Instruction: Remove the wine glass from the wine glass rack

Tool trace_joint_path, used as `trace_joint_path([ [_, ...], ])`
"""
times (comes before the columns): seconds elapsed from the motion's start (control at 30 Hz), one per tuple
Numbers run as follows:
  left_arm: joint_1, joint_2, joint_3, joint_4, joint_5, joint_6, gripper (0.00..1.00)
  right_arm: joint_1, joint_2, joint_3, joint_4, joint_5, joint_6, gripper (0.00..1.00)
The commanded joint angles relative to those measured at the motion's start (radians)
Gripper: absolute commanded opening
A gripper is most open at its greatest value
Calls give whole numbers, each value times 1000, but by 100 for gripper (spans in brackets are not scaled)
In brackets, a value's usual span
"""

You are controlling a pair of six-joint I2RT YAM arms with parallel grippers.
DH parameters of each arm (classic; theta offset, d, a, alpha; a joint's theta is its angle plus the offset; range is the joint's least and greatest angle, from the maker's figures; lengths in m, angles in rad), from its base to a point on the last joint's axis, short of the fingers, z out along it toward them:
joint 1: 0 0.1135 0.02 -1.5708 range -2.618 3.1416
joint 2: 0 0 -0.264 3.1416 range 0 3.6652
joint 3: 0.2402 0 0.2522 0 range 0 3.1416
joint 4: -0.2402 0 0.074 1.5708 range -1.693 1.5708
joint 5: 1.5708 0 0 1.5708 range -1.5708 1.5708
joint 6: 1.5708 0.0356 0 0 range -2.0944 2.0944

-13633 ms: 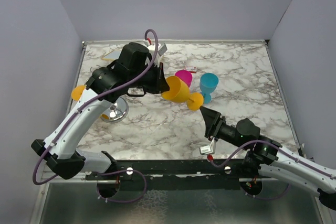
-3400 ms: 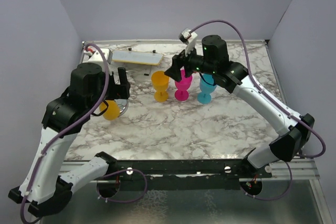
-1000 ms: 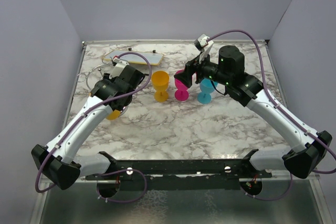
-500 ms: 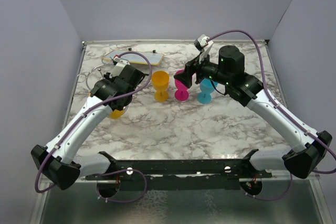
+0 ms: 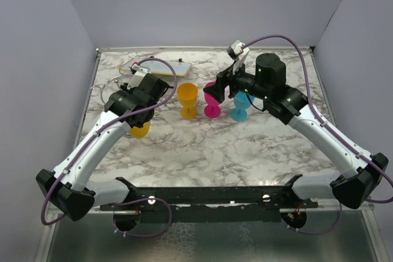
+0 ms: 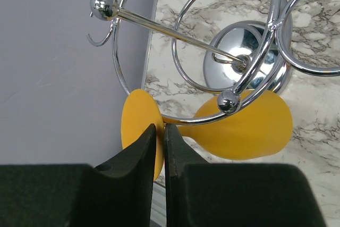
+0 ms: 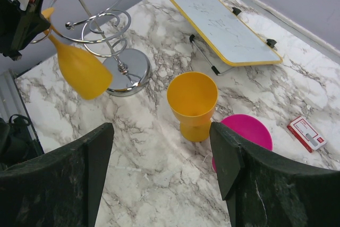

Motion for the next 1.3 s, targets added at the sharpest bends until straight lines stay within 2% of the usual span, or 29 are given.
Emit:
trace_joint_path([
  [0.0,2,20,46,-36,13,-38,0,-4,-1,6,32,-15,8,74],
  [0.33,2,39,127,-126,9,-97,0,-4,1,3,36,-21,11,74],
  [0.63,2,36,150,-155,63,-89,0,-5,24,-5,76,-135,24,75],
  [1.27,2,14,217,-241,127,-166,0,-3,41,5,94,-108,29,75],
])
